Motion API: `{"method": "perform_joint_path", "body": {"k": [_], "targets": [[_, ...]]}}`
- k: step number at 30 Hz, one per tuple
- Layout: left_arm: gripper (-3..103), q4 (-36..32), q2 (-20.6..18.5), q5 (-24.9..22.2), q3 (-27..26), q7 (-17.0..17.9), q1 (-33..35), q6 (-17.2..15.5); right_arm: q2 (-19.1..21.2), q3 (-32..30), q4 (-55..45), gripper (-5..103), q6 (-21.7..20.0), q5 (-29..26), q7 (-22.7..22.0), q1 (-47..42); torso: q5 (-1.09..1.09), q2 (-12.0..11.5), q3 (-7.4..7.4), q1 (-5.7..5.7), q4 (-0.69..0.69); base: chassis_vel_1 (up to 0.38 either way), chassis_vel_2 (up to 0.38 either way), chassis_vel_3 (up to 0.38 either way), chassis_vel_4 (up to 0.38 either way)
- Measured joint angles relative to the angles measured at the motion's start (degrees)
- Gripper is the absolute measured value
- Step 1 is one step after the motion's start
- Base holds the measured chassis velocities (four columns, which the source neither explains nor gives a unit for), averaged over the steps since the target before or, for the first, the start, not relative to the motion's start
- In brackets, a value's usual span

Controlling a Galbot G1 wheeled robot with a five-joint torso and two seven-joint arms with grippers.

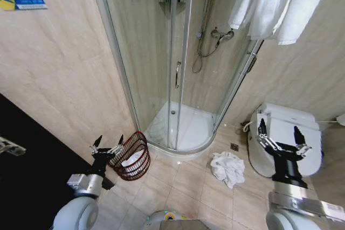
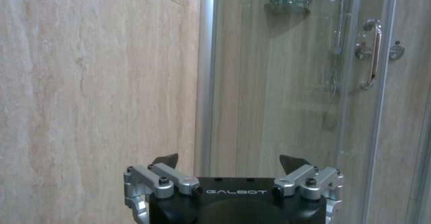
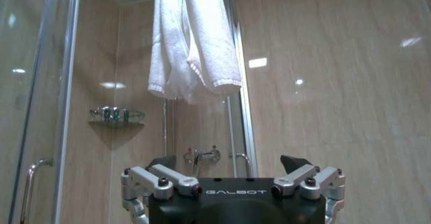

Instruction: Discard the used towel into the hamper.

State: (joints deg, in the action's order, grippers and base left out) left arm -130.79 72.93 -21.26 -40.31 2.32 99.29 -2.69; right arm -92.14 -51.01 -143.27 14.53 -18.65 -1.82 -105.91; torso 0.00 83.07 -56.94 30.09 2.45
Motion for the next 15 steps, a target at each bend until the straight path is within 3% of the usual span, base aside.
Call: {"method": "perform_joint_path", "body": {"k": [7,15], "targets": [[98,0.0,0.0,0.0,0.0,0.0,0.0,0.0,0.0,0.1,0.0,100,0.1,-0.3,0.3,0.0,0.0,0.0,0.0,0.0,0.0,-0.105,-0.12,0.115,0.093],[98,0.0,0.0,0.0,0.0,0.0,0.0,0.0,0.0,0.0,0.0,100,0.4,-0.5,0.5,0.2,0.0,0.0,0.0,-0.01,0.0,-0.216,-0.21,0.221,0.213]]}}
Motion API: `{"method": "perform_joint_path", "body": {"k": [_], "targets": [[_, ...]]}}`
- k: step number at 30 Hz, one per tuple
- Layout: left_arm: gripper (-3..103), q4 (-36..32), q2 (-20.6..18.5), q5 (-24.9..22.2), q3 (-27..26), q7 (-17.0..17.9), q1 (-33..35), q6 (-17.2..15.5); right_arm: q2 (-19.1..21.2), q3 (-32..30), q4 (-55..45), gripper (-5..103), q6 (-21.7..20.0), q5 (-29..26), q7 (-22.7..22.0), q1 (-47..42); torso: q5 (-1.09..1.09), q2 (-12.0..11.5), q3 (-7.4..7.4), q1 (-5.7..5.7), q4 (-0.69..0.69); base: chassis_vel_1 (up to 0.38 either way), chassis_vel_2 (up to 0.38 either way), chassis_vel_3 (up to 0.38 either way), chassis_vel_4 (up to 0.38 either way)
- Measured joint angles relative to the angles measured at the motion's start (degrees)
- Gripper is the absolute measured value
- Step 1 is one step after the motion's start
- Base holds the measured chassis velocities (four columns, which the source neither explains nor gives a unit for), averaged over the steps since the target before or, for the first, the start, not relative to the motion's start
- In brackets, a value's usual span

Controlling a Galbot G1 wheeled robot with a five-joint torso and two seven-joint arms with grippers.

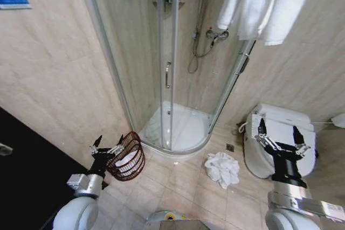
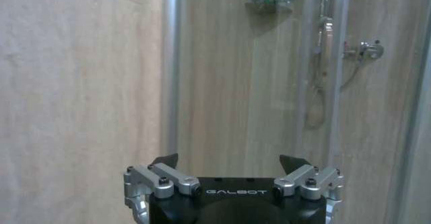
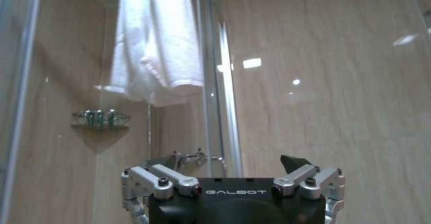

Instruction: Discard the used towel into the hamper.

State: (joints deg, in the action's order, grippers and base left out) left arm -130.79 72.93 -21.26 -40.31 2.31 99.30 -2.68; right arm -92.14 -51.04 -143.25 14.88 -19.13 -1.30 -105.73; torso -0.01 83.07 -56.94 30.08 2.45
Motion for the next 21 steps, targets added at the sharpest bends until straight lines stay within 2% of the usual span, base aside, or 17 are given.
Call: {"method": "perform_joint_path", "body": {"k": [13,16,21], "targets": [[98,0.0,0.0,0.0,0.0,0.0,0.0,0.0,0.2,-0.5,0.0,100,0.4,-1.0,0.3,0.6,0.03,0.0,0.0,0.01,-0.01,-0.293,-0.3,0.293,0.303],[98,0.0,0.0,0.0,0.0,0.0,0.0,0.0,0.9,-0.9,0.0,100,-0.5,-1.0,0.5,1.1,0.06,0.0,-0.01,0.02,-0.01,-0.148,-0.225,0.177,0.089],[98,0.0,0.0,0.0,0.0,0.0,0.0,0.0,2.8,-0.5,0.0,100,-2.4,-0.9,0.7,2.7,0.02,0.0,0.01,-0.01,0.01,0.011,-0.023,0.031,0.002]]}}
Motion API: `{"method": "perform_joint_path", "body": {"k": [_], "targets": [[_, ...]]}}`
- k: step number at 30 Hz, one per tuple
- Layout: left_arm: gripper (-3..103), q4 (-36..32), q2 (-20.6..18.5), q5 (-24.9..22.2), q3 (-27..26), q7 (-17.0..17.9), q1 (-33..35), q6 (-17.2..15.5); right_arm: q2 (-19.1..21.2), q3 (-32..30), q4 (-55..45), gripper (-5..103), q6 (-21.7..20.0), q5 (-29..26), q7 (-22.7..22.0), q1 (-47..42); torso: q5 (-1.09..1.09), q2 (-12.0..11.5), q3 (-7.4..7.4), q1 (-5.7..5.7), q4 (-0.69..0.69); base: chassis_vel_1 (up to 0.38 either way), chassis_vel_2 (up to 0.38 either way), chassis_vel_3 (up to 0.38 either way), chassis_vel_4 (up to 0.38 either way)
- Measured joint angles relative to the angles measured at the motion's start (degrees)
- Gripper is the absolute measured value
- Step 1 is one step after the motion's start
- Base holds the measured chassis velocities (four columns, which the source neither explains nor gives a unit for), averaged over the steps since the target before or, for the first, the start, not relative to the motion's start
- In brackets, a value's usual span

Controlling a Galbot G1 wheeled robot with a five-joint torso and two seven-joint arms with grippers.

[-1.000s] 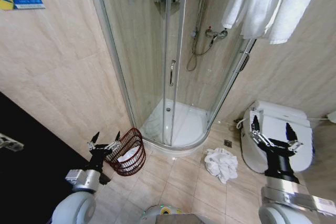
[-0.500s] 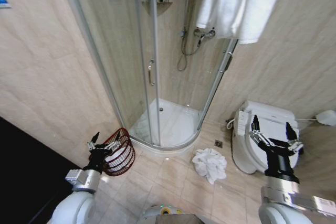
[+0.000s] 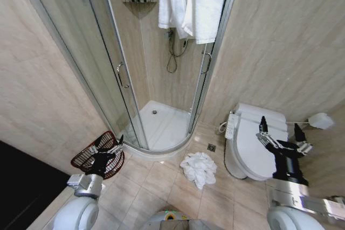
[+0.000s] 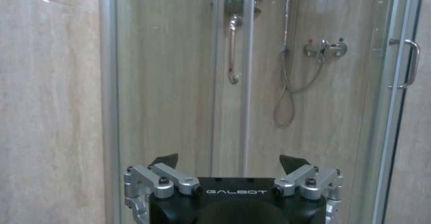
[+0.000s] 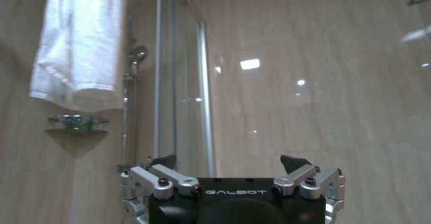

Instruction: Discard the used towel into the hamper.

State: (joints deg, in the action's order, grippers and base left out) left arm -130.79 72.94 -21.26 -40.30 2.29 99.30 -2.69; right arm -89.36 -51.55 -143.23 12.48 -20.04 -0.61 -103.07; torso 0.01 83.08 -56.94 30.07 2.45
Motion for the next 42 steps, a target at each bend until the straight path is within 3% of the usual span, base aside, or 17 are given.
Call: {"method": "perform_joint_path", "body": {"k": [25,40,42], "targets": [[98,0.0,0.0,0.0,0.0,0.0,0.0,0.0,3.5,0.3,0.0,100,-1.6,0.1,0.2,2.2,-0.01,0.0,0.0,0.02,-0.01,0.044,0.045,0.015,0.029],[98,0.0,0.0,0.0,0.0,0.0,0.0,0.0,14.5,-6.5,0.0,100,-6.0,-7.8,-3.3,6.1,0.01,0.0,-0.01,0.02,-0.01,0.111,0.115,0.115,0.116],[98,0.0,0.0,0.0,0.0,0.0,0.0,0.0,18.0,-9.5,0.0,100,-7.5,-10.7,-3.9,7.8,0.01,0.0,-0.01,0.02,0.0,0.124,0.118,0.122,0.112]]}}
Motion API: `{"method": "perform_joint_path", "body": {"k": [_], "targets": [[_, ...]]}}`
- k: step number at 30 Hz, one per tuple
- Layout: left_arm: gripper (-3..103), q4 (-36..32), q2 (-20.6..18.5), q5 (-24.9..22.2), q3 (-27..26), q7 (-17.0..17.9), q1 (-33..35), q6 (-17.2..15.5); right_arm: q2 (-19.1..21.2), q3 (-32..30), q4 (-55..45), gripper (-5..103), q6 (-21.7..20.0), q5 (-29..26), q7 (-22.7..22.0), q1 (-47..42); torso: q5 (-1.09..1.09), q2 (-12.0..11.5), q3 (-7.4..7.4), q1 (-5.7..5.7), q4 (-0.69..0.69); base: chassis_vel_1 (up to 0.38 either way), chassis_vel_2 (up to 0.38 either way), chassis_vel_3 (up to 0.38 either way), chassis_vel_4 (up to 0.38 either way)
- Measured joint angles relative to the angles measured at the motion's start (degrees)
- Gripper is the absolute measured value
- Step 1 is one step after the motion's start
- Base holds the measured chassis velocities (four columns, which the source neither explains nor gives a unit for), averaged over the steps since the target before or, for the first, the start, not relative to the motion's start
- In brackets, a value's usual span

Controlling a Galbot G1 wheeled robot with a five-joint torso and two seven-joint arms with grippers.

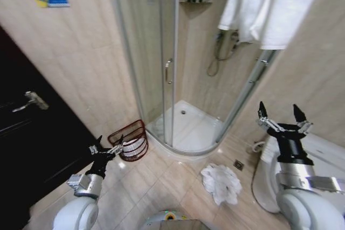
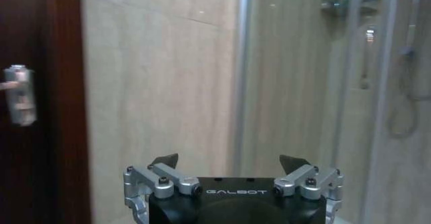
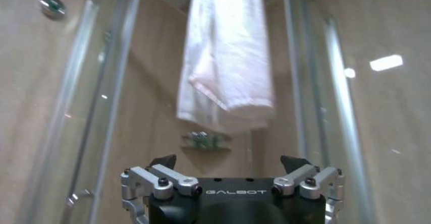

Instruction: Discard the used towel into the hamper.

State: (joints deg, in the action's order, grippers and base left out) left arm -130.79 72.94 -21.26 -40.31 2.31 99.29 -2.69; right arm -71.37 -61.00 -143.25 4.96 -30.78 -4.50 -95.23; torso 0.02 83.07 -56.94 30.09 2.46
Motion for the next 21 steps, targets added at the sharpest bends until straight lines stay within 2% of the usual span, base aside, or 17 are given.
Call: {"method": "perform_joint_path", "body": {"k": [2,5,8,10,11,15,16,19,20,21], "targets": [[98,0.0,0.0,0.0,0.0,0.0,0.0,0.0,1.5,-1.2,0.0,100,-0.6,-1.4,-0.2,0.8,0.0,0.0,0.0,0.0,0.01,0.12,0.114,0.092,0.093],[98,0.0,0.0,0.0,0.0,0.0,0.0,0.0,6.8,-4.6,0.0,100,-3.4,-6.6,-2.5,3.1,0.0,0.0,0.0,0.01,0.02,0.046,0.065,0.052,0.045],[98,0.0,0.0,0.0,0.0,0.0,0.0,0.0,9.3,-7.1,0.0,100,-4.7,-7.8,-3.3,4.4,0.02,0.0,0.0,0.0,0.0,0.0,0.0,0.0,0.0],[98,0.0,0.0,0.0,0.0,0.0,0.0,0.0,12.7,-12.0,0.0,100,-6.4,-9.9,-3.7,6.1,0.0,0.0,0.0,0.0,-0.01,0.0,0.0,0.0,0.0],[98,0.0,0.0,0.0,0.0,0.0,0.0,0.0,12.7,-12.0,0.0,100,-6.4,-9.9,-3.7,6.1,0.0,0.0,0.0,0.0,-0.01,0.0,0.0,0.0,0.0],[98,0.0,0.0,0.0,0.0,0.0,0.0,0.0,22.6,-20.5,0.0,100,-10.7,-20.2,-5.3,9.5,-0.03,0.0,0.0,0.0,-0.01,0.0,0.0,0.0,0.0],[98,0.0,0.0,0.0,0.0,0.0,0.0,0.0,22.6,-20.5,0.0,100,-10.7,-20.2,-5.3,9.5,-0.03,0.0,0.0,0.0,-0.01,0.0,0.0,0.0,0.0],[98,0.0,0.0,0.0,0.0,0.0,0.0,0.0,30.3,-23.6,2.7,100,-11.2,-23.7,-5.2,12.5,-0.02,0.0,0.0,0.0,-0.01,0.0,0.0,0.0,0.0],[98,0.0,0.0,0.0,0.0,0.0,0.0,0.0,30.3,-23.6,2.7,100,-11.2,-23.7,-5.2,12.5,-0.02,0.0,0.0,0.0,-0.01,0.0,0.0,0.0,0.0],[98,0.0,0.0,0.0,0.0,0.0,0.0,0.0,32.3,-24.1,4.0,100,-11.2,-24.4,-5.1,13.2,0.01,0.0,0.0,0.0,-0.01,0.0,0.0,0.0,0.0]]}}
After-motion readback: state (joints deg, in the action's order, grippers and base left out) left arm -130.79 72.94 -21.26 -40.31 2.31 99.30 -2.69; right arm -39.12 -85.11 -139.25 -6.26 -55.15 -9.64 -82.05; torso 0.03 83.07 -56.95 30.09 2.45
